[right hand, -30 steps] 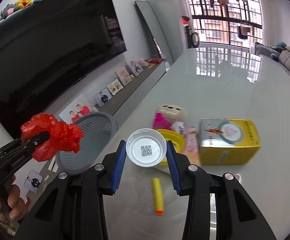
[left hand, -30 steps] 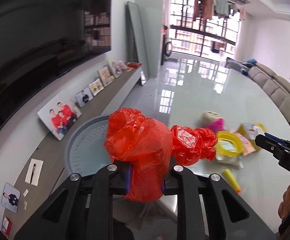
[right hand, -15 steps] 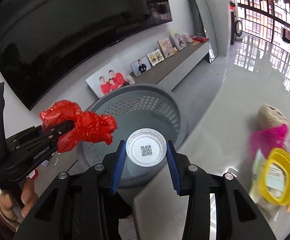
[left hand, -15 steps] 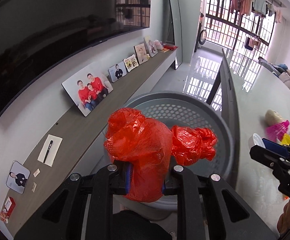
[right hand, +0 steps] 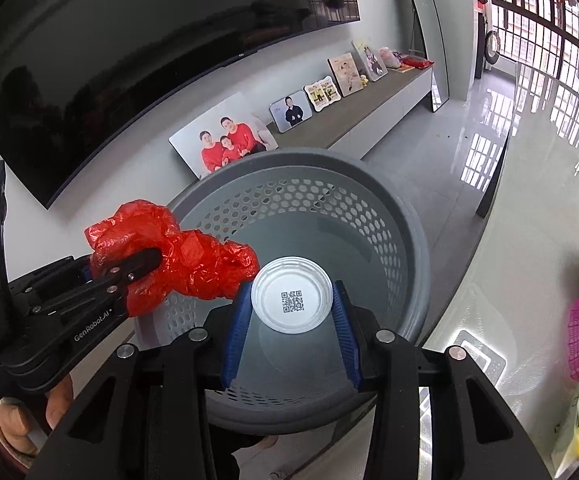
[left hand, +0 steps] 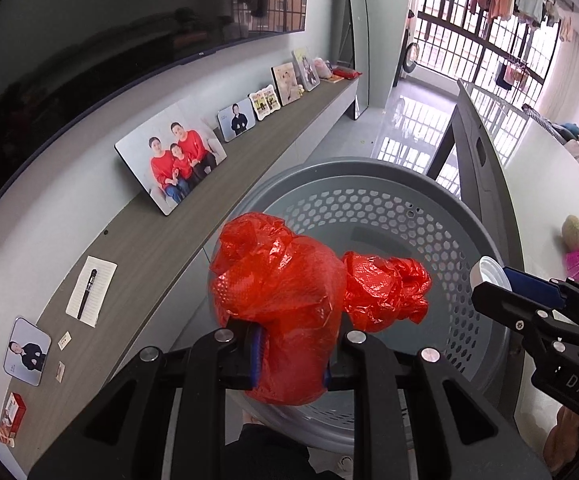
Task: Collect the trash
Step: 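Carry the red bag and white cap with both tools over the grey basket, then open both tools to drop the bag and cap into the basket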
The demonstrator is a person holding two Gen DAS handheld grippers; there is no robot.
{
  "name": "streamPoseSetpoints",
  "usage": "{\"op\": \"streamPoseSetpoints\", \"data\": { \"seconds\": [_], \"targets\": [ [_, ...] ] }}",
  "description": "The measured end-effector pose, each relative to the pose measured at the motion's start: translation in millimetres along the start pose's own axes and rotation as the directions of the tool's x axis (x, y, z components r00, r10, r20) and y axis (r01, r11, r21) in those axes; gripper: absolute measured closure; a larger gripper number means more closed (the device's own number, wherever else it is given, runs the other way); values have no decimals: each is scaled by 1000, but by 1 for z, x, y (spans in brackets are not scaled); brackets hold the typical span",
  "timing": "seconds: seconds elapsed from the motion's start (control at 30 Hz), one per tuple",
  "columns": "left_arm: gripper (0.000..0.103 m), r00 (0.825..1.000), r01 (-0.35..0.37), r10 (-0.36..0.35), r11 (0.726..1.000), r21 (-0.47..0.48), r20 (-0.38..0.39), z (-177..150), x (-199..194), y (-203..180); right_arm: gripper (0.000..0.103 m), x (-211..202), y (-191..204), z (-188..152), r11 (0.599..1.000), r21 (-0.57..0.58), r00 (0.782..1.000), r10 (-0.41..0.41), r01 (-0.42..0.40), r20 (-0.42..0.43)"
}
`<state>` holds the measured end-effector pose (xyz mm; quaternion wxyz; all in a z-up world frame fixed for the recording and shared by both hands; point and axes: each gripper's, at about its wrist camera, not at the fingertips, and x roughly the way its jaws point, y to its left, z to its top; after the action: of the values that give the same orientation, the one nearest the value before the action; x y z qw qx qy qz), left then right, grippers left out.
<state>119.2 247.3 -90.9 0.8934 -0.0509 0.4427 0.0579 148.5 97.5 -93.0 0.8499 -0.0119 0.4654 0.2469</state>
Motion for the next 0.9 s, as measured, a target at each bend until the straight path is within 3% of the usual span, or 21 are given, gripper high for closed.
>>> {"op": "streamPoseSetpoints", "data": {
  "seconds": [0.47, 0.57, 0.63, 0.67, 0.9],
  "targets": [
    [76, 999, 21, -21, 1000, -10, -35, -3, 14, 0, 64, 6, -8, -5, 1000, 24, 1000, -9, 9, -3],
    [67, 999, 10, -10, 1000, -8, -42, -3, 15, 0, 55, 6, -9, -5, 1000, 19, 1000, -17, 17, 2],
    [48, 999, 2, -3, 1000, -15, -43, -3, 15, 2, 52, 4, -9, -5, 1000, 20, 1000, -17, 16, 15],
    [45, 999, 2, -3, 1000, -20, -39, -3, 15, 3, 52, 4, -9, -5, 1000, 20, 1000, -18, 18, 18],
    [40, 999, 0, -1, 1000, -20, -39, -4, 13, 4, 52, 5, -10, -6, 1000, 22, 1000, -18, 18, 18]
  ]
}}
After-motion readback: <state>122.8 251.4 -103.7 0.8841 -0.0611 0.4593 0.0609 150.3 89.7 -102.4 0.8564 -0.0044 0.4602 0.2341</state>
